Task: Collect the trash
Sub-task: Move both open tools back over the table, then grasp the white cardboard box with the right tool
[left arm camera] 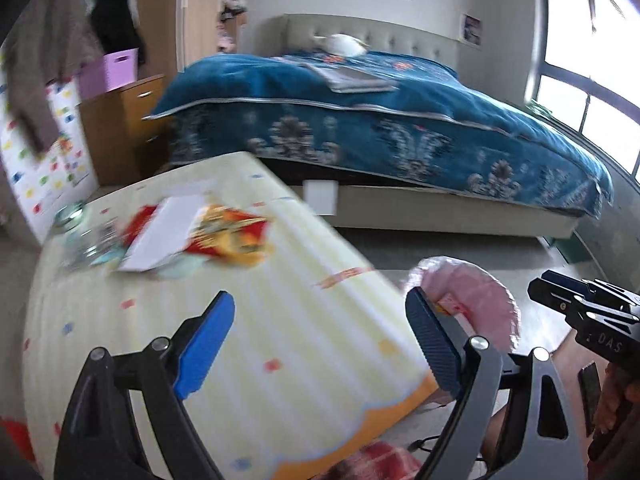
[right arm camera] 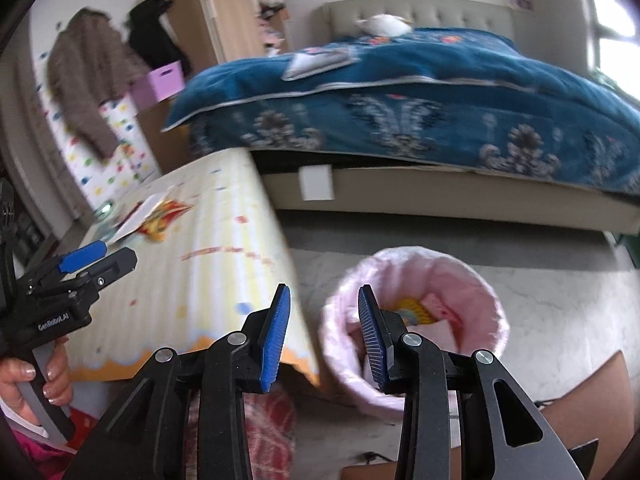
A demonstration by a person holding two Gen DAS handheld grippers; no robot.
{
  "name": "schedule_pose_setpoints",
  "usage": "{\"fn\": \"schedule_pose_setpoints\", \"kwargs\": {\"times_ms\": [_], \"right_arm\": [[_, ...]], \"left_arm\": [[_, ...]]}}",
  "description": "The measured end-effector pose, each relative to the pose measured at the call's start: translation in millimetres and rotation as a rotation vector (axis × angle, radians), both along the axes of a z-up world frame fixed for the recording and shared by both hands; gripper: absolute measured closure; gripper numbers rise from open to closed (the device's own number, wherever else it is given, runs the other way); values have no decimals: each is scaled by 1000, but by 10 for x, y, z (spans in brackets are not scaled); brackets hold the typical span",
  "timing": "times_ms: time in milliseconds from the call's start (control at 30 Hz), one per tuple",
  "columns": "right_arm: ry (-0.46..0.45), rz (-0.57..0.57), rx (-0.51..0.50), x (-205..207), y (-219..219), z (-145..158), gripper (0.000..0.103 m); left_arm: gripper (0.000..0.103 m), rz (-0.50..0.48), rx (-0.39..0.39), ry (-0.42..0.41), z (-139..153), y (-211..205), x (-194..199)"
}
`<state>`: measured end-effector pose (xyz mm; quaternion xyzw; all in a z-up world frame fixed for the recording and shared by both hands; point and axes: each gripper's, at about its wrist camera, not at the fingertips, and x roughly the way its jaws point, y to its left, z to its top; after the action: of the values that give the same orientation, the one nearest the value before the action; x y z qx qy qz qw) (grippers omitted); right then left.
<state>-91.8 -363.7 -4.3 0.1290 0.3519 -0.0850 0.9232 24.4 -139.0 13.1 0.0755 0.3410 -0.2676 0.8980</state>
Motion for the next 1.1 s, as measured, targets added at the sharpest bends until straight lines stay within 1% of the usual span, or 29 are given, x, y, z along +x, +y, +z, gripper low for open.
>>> {"fn": "schedule_pose_setpoints", "kwargs": {"times_ms": [67, 167, 233, 300, 367, 400, 533, 633, 733, 800, 867, 900, 933, 1033, 1100], "right_arm": [[-4, 56, -12, 121, 235, 66, 64], [-10, 100, -23, 263, 464, 104, 61], [-19, 149, -34, 395, 686, 152, 59], [-22, 188, -46, 512, 853, 175, 57], [-19, 249, -62, 714, 1109, 194, 57], [-20, 253, -63, 728, 1137, 204, 57], [-14, 315, -65, 1048, 1501, 221, 57], [-2, 335, -74, 1296, 1755, 203, 57], [17, 361, -97, 1572, 2035, 166, 57], [25, 372, -112, 1686, 2145, 144, 57], [31, 370, -132, 1888, 2273, 104, 49], [27, 365, -147, 2035, 2371, 83, 38], [27, 363, -155, 2130, 2421, 49, 29], [44, 365, -167, 2343, 2518, -36, 16], [61, 362, -181, 2516, 2579, -73, 15]], "left_arm": [[17, 47, -1, -4, 20, 225, 12], [16, 105, 6, -17, 48, 505, 19], [11, 158, 16, -33, 71, 726, 39], [10, 205, 25, -44, 89, 912, 59], [10, 259, 30, -49, 102, 1128, 109], [10, 277, 29, -49, 105, 1211, 133], [10, 363, 36, -51, 90, 1573, 257], [10, 425, 48, -39, 45, 1827, 401], [10, 464, 50, -33, 6, 2020, 520], [10, 480, 49, -30, -13, 2119, 592], [10, 491, 49, -24, -23, 2189, 678], [10, 496, 48, -19, -33, 2233, 728], [10, 501, 48, -13, -49, 2272, 788], [10, 511, 53, -1, -90, 2335, 917], [10, 517, 53, 10, -118, 2388, 1016]]}}
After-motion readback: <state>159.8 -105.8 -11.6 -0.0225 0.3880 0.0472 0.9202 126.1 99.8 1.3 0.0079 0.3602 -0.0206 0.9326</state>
